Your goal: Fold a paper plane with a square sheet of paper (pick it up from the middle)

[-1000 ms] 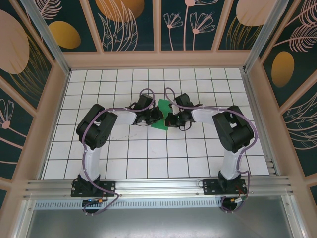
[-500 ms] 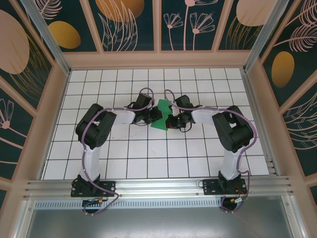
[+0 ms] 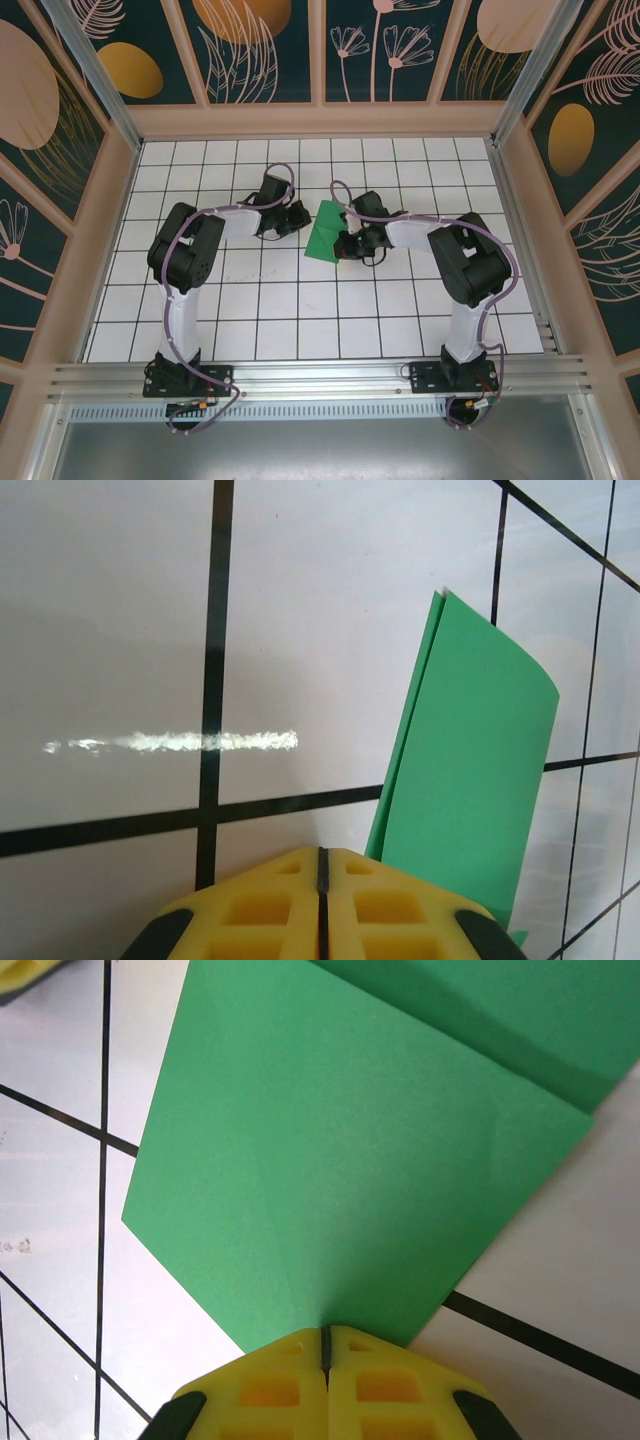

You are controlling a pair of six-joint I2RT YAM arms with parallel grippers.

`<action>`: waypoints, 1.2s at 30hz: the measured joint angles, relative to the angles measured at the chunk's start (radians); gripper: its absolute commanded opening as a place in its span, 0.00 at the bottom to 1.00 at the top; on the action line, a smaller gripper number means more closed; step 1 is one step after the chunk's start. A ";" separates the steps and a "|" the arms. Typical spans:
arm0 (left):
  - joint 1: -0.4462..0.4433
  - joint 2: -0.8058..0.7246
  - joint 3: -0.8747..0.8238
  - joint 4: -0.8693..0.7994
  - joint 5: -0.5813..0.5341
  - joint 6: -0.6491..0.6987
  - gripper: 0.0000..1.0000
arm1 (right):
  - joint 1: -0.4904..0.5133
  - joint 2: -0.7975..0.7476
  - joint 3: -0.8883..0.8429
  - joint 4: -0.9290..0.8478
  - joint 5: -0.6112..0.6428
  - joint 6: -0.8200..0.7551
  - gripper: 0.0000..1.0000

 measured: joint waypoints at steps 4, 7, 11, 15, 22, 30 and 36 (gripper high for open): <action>0.003 -0.002 0.013 -0.018 -0.023 0.027 0.11 | 0.006 -0.002 0.000 0.000 0.004 -0.011 0.01; 0.005 -0.038 -0.020 -0.009 -0.016 0.034 0.11 | 0.018 -0.005 0.001 0.000 0.013 -0.030 0.00; 0.005 -0.173 -0.149 0.057 0.028 0.025 0.11 | 0.041 -0.011 0.000 0.001 0.041 -0.056 0.01; -0.012 -0.275 -0.265 0.146 0.072 0.001 0.12 | 0.063 -0.021 -0.014 0.013 0.043 -0.077 0.01; -0.106 -0.286 -0.319 0.188 0.100 -0.018 0.11 | 0.076 -0.032 -0.030 0.023 0.042 -0.089 0.01; -0.125 -0.175 -0.248 0.195 0.105 -0.020 0.11 | 0.076 -0.032 -0.030 0.023 0.042 -0.089 0.01; -0.125 -0.130 -0.184 0.182 0.092 -0.020 0.10 | 0.076 -0.032 -0.030 0.023 0.042 -0.090 0.00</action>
